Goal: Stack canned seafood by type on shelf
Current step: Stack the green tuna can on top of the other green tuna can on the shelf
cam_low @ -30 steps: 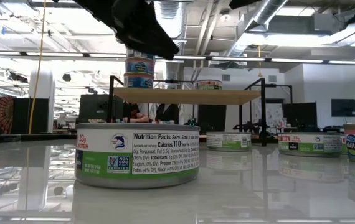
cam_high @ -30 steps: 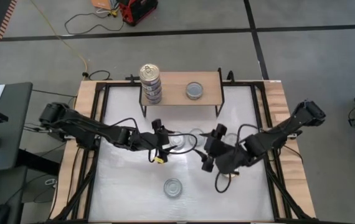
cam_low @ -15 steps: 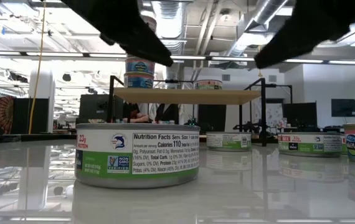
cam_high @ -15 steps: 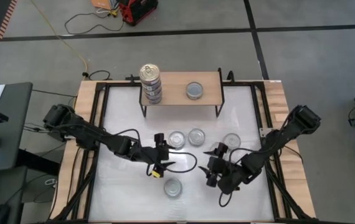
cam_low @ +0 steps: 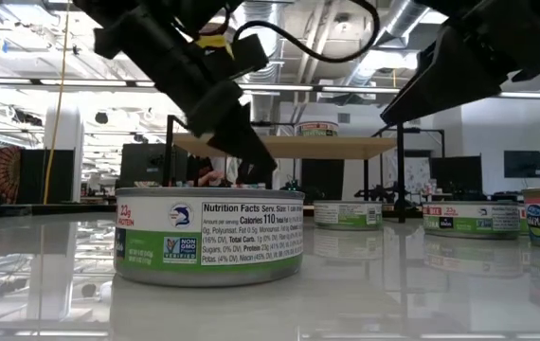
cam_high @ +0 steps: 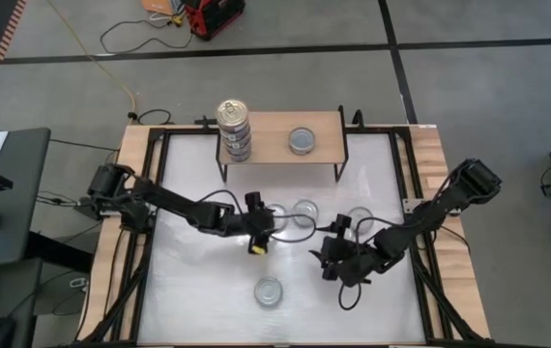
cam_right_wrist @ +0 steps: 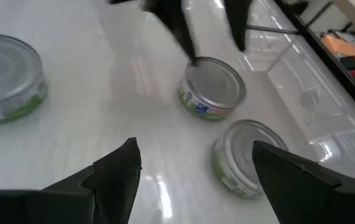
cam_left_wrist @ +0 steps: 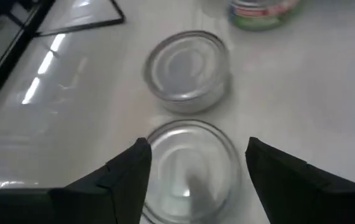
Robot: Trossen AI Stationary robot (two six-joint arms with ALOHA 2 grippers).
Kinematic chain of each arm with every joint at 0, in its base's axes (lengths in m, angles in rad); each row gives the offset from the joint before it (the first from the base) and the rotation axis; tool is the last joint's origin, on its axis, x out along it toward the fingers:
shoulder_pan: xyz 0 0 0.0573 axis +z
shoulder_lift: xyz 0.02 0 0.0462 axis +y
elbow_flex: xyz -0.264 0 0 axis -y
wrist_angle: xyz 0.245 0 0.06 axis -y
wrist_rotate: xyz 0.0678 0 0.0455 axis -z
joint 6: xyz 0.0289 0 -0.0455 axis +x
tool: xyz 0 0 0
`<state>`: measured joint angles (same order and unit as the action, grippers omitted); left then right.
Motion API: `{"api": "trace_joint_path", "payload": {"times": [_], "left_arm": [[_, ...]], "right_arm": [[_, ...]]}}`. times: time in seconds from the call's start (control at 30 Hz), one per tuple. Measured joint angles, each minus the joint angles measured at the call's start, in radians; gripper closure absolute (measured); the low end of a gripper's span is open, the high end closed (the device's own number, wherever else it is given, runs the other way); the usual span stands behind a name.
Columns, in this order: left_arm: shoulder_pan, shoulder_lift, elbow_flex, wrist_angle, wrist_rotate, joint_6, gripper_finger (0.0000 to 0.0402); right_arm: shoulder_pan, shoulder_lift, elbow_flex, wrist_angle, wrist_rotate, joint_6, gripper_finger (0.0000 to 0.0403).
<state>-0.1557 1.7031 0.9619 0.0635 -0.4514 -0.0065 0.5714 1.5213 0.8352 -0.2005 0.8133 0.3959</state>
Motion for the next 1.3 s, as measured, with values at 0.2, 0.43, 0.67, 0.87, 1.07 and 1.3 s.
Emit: {"api": "trace_joint_path", "payload": {"times": [0.2,0.43,0.67,0.87,1.07,1.3], "left_arm": [[0.092,0.001,0.0,-0.027,0.066,-0.089,0.0178],[0.126,0.001,0.0,-0.116,0.187,-0.124,0.0183],[0.094,0.001,0.0,-0.197,0.205,-0.093,0.0184],[0.058,-0.001,0.001,-0.237,0.327,-0.134,0.0184],[0.016,-0.023,0.001,-0.285,0.381,-0.193,0.0184],[-0.03,-0.141,0.0,-0.351,0.252,-0.226,0.0184]], "right_arm": [[-0.041,0.003,0.0,0.071,-0.008,-0.077,0.0074],[-0.07,0.003,0.0,0.138,-0.037,-0.115,0.0074],[-0.083,0.002,0.006,0.206,-0.055,-0.168,0.0074],[-0.081,0.002,0.02,0.205,-0.059,-0.169,0.0074],[-0.055,-0.006,0.02,0.195,-0.084,-0.169,0.0074],[-0.055,-0.043,0.02,0.194,-0.198,-0.157,0.0074]]}}
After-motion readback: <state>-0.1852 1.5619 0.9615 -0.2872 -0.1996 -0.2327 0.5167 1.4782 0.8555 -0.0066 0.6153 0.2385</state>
